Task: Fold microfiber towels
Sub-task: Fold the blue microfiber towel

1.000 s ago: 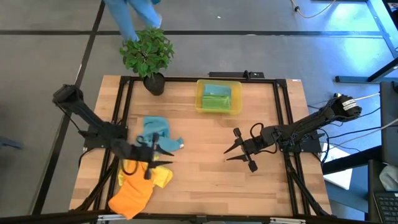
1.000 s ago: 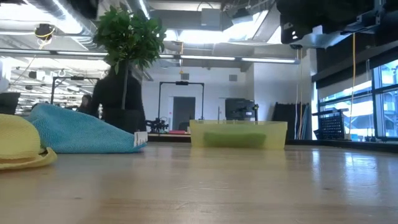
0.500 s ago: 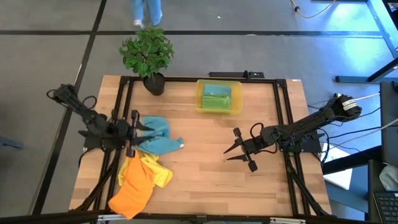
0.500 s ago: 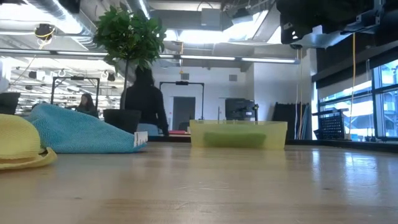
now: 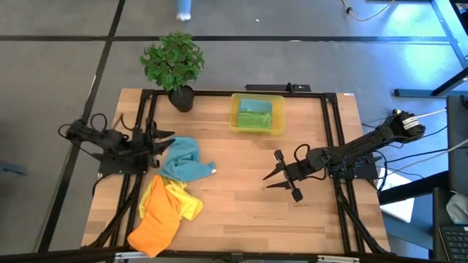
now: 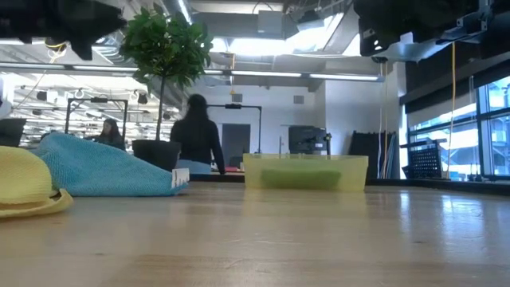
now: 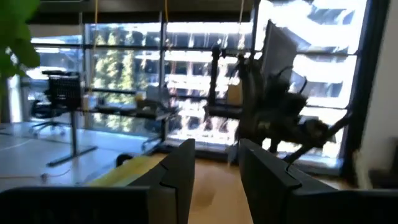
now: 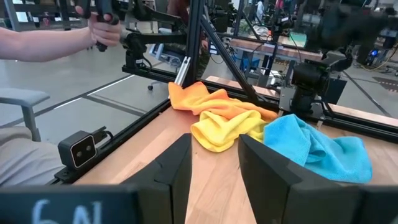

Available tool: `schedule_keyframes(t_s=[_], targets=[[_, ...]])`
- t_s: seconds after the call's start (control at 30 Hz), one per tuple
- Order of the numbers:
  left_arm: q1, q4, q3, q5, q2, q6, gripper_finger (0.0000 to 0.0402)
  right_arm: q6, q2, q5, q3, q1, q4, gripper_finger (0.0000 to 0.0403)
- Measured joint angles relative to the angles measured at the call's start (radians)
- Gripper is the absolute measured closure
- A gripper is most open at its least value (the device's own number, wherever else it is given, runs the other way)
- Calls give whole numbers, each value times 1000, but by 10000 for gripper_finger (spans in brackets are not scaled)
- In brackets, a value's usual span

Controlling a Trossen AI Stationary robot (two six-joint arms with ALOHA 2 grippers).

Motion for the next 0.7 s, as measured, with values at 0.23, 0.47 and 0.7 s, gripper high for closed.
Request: schedule_keyframes(t_s=[0.23, 0.47, 0.7], targets=[[40, -55, -35, -32, 11, -15, 288, 0, 0, 0, 0, 0, 3, 270], [43, -51, -92, -26, 9, -57, 288, 5, 0, 0, 0, 0, 3, 270], [43, -55, -135, -63, 9, -72, 288, 25, 0, -1, 0, 0, 3, 270]])
